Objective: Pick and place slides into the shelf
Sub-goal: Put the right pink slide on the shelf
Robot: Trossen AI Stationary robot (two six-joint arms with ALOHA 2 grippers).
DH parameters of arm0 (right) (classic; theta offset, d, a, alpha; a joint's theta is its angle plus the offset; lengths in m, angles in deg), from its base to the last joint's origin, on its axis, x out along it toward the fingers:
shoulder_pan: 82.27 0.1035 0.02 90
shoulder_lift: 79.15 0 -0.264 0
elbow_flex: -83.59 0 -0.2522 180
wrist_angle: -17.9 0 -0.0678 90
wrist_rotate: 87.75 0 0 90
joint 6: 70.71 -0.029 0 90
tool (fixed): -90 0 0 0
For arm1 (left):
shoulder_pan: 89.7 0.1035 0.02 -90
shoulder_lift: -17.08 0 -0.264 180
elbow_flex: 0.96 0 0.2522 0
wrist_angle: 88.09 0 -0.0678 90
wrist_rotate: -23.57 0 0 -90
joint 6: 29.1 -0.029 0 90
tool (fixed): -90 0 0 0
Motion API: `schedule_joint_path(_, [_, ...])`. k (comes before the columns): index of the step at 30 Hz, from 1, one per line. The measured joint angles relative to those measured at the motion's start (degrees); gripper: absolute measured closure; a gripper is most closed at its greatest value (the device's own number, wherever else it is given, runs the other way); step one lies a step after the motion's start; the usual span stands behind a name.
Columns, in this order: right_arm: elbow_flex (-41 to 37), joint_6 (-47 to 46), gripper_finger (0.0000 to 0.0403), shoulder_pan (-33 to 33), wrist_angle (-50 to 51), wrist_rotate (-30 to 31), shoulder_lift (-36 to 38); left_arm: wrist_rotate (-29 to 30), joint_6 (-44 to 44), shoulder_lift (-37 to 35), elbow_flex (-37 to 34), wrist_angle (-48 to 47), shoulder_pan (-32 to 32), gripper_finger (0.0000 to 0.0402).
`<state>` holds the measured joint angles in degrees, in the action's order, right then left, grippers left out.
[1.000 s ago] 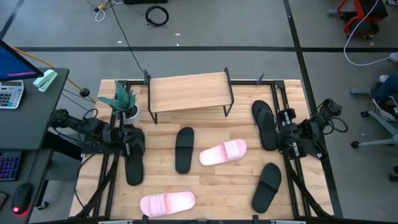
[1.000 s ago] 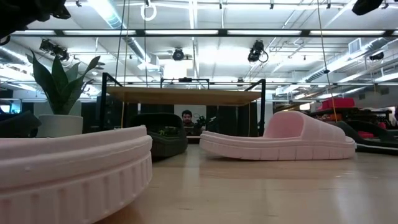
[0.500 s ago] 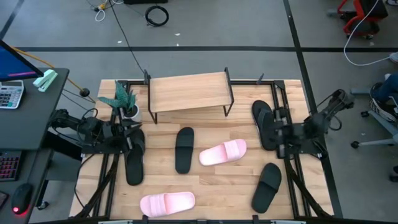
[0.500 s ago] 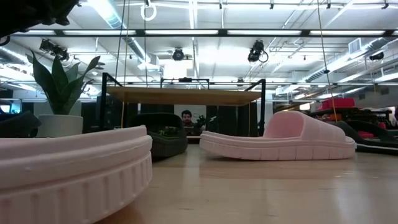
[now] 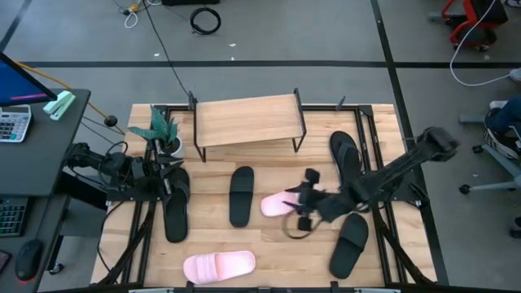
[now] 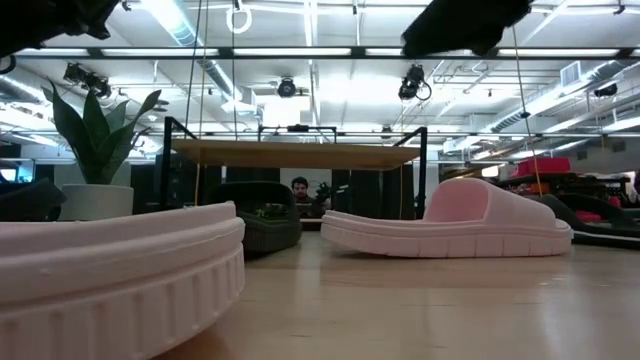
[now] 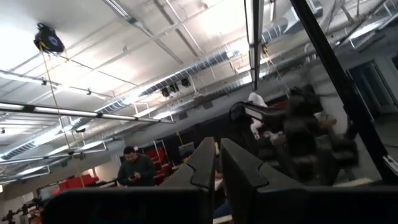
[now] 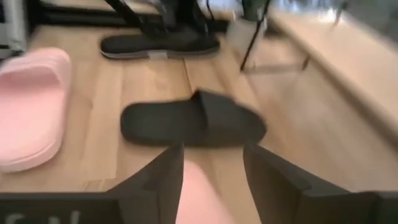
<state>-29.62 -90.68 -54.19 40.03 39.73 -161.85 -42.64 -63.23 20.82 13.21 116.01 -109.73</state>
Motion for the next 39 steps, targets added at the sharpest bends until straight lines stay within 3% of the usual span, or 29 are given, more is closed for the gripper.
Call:
schedule_joint_path(7, [9.9,-8.3,0.0224,0.1,20.7,-0.1,-13.4,0.0,-1.2,0.0,0.2,2.0,0.0,0.0368])
schedule_joint_path(12, [12.5,-24.8,0.0224,-0.3,32.0,2.2,-17.8,0.0,-3.1,0.0,0.2,2.1,0.0,0.0363])
schedule_joint_path(16, [11.1,-30.9,0.0224,-0.7,32.4,2.5,-18.0,0.0,-4.6,0.0,0.3,2.1,0.0,0.0367])
schedule_joint_path(39, [4.1,-36.9,0.0231,-1.7,39.6,1.4,-17.9,0.0,-5.6,0.0,0.5,2.5,0.0,0.038])
